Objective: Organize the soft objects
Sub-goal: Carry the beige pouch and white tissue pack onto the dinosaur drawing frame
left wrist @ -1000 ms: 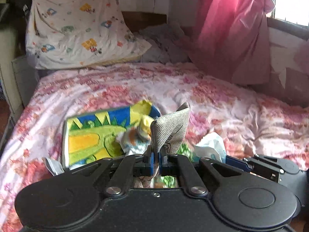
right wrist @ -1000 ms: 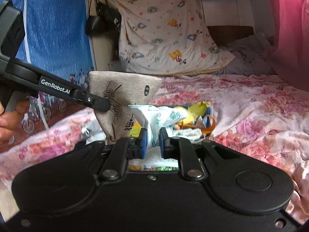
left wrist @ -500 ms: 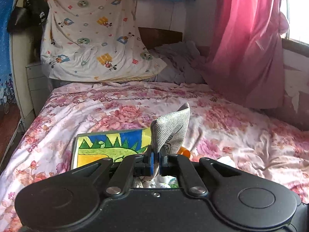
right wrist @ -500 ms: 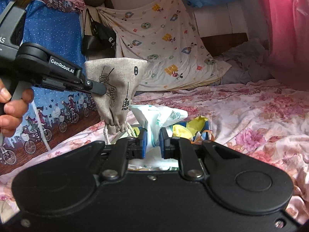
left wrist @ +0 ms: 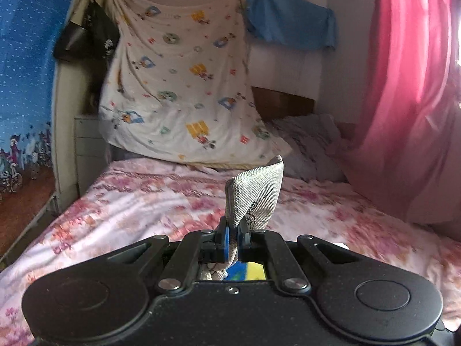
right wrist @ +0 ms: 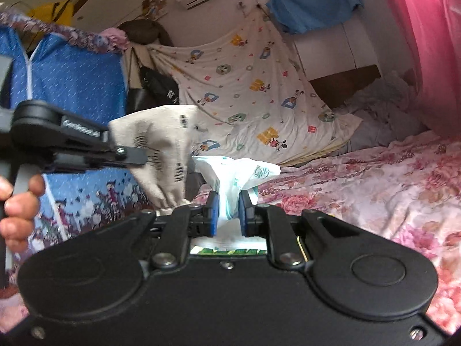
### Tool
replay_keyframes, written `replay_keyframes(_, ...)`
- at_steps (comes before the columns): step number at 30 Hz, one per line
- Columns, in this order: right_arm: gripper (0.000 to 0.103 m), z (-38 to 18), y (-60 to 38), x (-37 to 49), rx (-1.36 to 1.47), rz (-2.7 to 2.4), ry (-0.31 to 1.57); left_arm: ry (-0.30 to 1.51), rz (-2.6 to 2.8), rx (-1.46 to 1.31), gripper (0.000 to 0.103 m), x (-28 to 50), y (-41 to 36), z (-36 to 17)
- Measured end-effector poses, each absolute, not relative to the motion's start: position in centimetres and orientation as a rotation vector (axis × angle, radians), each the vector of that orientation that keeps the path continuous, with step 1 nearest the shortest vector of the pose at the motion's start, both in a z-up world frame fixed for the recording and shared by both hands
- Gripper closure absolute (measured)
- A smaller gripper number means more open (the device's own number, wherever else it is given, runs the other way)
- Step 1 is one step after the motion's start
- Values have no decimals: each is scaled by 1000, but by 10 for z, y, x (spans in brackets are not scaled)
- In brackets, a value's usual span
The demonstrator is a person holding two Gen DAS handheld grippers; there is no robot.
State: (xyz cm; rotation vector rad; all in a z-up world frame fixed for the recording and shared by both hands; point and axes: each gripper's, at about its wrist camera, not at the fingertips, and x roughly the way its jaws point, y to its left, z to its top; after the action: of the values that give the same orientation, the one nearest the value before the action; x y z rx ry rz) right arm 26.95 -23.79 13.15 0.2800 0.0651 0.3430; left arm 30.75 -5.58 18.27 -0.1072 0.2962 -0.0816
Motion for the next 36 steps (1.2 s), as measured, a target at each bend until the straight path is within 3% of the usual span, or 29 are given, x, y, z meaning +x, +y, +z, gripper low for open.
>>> replay_keyframes(10, 94, 101, -217, 347, 391, 369, 163, 343, -16, -233, 99, 386, -26, 130)
replay_keyframes(23, 94, 64, -188, 395, 375, 359, 343, 555, -15, -372, 99, 422, 17, 55)
replay_keyframes(36, 92, 68, -172, 397, 249, 378, 501, 709, 11, -427, 98, 433, 24, 34)
